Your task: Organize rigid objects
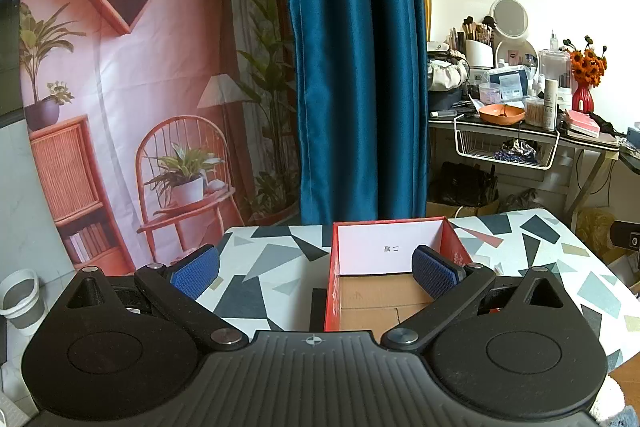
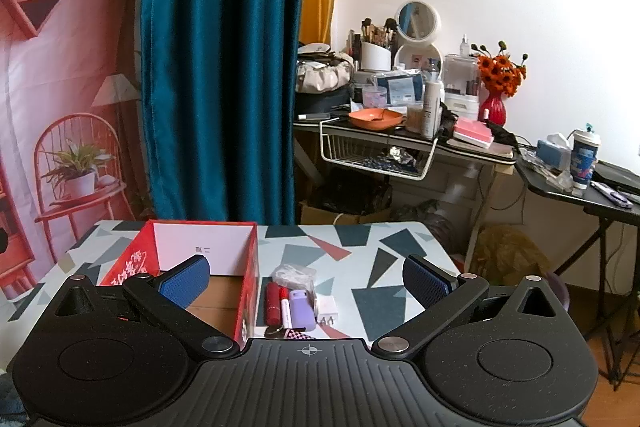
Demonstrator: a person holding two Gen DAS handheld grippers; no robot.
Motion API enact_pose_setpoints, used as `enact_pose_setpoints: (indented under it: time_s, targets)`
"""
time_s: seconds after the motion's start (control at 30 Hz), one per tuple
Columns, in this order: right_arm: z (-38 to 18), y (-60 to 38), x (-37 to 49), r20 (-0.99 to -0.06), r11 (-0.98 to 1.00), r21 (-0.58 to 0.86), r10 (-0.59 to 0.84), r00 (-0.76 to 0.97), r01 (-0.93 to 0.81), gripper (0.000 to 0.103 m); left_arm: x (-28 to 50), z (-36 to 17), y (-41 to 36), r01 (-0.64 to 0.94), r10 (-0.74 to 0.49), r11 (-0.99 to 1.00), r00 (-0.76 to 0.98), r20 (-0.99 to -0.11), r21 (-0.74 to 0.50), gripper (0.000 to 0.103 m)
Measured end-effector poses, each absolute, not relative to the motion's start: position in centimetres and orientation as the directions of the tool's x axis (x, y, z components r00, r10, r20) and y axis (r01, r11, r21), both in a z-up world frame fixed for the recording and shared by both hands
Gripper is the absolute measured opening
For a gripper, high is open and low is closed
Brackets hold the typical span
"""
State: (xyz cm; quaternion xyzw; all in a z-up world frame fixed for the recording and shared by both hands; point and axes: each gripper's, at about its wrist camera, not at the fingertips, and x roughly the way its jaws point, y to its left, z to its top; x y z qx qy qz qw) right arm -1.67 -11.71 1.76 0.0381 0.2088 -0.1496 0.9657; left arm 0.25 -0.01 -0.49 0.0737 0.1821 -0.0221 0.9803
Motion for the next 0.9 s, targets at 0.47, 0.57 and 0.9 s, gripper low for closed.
enact_pose_setpoints:
  time_s: [0.47, 0.57, 0.9]
  targets:
    - [1.69, -11.64, -2.02, -0.415, 0.952, 0.011, -0.274, 0.868, 0.305, 0.103, 0.34, -0.43, -0.06, 0.07, -0.015, 0.988, 0.93, -0.368, 0.136, 0.103]
    - [1.72, -11.65, -1.95, -0.416, 0.952, 0.012, -0.273, 0.867, 0.306, 0.103, 0.34, -0.39, -0.08, 0.071, -0.016, 0.988, 0.93, -0.368, 0.136, 0.103]
    - [1.71, -11.67, -1.93, -0.416, 0.952, 0.012, -0.274, 0.867, 0.306, 0.103, 0.31, -0.47, -0.08, 0.07, -0.015, 0.988, 0.93, -0.368, 0.137, 0.103]
